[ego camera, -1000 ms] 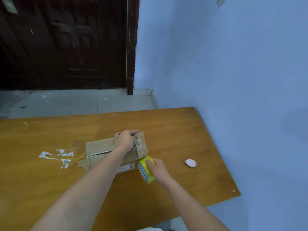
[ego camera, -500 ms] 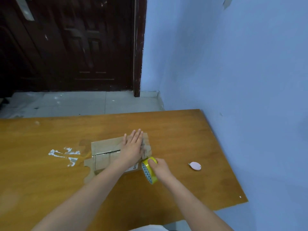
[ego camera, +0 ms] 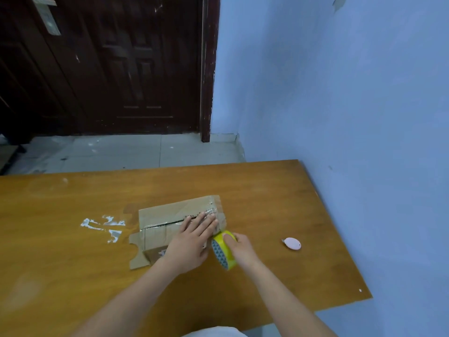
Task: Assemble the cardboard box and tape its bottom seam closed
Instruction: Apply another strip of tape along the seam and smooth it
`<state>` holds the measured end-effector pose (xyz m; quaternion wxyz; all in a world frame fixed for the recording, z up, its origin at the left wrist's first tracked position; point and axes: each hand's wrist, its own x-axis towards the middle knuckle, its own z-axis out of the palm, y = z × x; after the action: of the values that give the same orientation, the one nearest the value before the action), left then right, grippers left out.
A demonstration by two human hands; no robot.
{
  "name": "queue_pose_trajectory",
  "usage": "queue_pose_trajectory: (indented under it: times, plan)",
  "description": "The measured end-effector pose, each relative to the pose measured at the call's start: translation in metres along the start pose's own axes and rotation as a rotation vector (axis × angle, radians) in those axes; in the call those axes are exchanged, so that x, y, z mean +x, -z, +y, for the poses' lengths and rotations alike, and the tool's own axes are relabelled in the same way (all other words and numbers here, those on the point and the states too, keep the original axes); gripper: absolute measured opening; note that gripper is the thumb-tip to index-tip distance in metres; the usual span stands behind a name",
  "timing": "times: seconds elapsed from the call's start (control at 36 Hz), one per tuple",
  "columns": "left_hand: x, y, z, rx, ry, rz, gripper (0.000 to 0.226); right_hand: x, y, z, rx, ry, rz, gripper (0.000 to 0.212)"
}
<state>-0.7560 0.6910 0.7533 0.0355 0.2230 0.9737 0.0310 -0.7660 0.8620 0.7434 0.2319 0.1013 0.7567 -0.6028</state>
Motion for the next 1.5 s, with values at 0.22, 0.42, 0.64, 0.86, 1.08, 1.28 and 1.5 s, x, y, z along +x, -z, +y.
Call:
queue_pose_trajectory:
  times: [0.22, 0.42, 0.64, 0.86, 1.08, 1.28, 1.5]
  plan:
    - [0.004, 0.001, -0.001, 0.018, 0.048, 0.104, 0.077, -0.019, -0.003, 0.023, 0.178, 0.040, -0.054, 0.017]
    - [0.007, -0.012, -0.001, -0.082, 0.114, -0.008, 0.067, -0.021, -0.008, 0.026, 0.200, 0.078, -0.015, 0.014]
    - [0.010, -0.018, -0.004, -0.102, 0.135, -0.005, 0.063, -0.016, -0.015, 0.035, 0.095, 0.077, 0.051, 0.016]
    - [0.008, -0.018, -0.003, -0.127, 0.134, 0.009, 0.058, -0.005, -0.021, 0.044, 0.013, -0.064, 0.050, 0.015]
    - [0.015, -0.014, -0.006, -0.179, 0.167, 0.030, 0.057, -0.015, -0.009, 0.051, 0.072, -0.028, -0.005, 0.019]
    - [0.016, -0.017, -0.005, -0.180, 0.181, 0.049, 0.057, -0.023, -0.001, 0.066, -0.018, 0.007, -0.040, 0.012]
    - [0.016, -0.013, -0.001, -0.192, 0.205, 0.046, 0.057, -0.019, -0.011, 0.066, -0.125, -0.006, 0.080, 0.039]
